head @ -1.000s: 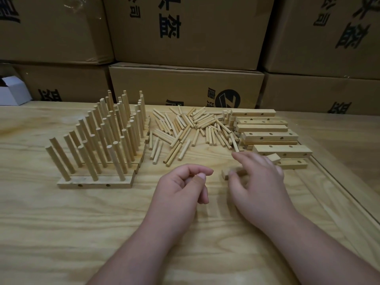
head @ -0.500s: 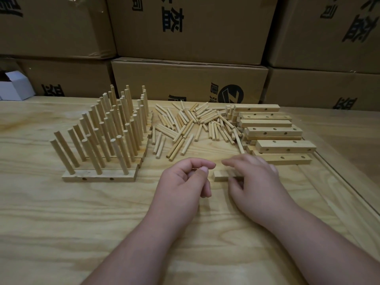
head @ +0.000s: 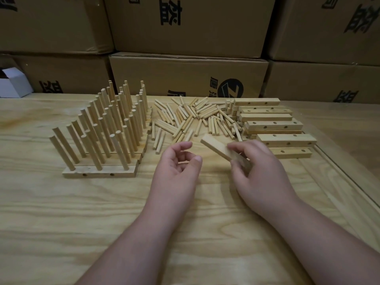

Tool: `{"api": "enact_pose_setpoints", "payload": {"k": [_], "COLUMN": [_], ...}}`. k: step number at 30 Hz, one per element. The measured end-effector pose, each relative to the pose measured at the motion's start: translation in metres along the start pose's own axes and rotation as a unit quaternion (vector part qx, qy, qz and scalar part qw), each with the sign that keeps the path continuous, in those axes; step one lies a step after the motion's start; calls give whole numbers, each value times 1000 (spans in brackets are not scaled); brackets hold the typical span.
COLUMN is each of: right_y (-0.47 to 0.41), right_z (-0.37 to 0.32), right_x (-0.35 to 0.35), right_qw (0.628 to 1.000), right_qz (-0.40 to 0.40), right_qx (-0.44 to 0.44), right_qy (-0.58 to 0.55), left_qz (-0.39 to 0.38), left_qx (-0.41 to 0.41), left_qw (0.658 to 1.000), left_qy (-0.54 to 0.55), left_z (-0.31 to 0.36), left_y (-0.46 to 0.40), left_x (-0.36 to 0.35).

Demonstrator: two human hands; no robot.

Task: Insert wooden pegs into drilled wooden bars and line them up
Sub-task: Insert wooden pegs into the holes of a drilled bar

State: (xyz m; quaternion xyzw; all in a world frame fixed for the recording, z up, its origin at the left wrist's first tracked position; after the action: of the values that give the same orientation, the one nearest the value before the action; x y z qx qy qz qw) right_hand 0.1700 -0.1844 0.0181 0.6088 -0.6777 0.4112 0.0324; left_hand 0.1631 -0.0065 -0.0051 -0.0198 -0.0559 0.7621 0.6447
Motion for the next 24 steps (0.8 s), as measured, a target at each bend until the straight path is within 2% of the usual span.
{"api": "enact_pose_setpoints", "payload": {"k": [5, 11, 14, 19, 21, 24], "right_y": [4, 9, 6, 0, -4, -15], "right_z": [-17, -22, -15, 12, 18, 13], "right_x": [-4, -13, -8, -12, -20, -38], "right_qw": [991, 978, 983, 993, 997, 998], "right_qz": [-25, -83, -54, -2, -7, -57], "right_qx": [121, 166, 129, 14, -9, 23], "right_qy": [-50, -93, -122, -117, -81, 20], "left_qz": [-19, 10, 32, 66, 66, 69], "left_qx": [21, 32, 41, 66, 75, 78], "left_qw": [996, 991, 987, 983, 979, 978], "left_qy": [86, 126, 150, 158, 175, 182], "left_z": [-2, -7, -6, -3, -3, -2], "left_y": [-3, -6, -6, -5, -6, -7], "left_x": [1, 6, 8, 12, 13, 14]}}
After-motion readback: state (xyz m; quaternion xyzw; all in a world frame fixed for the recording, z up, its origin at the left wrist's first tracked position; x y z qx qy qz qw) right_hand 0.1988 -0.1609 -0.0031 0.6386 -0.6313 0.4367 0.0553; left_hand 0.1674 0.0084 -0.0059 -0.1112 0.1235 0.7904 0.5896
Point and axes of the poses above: each hand's wrist, its own y-axis away from the middle knuckle, its own x-axis out of the back of the hand, z = x × y, the point moved 4 cm from there along -y, towards the middle knuckle, and after that the axes turned 12 degrees about -y, right-handed, at the moved point
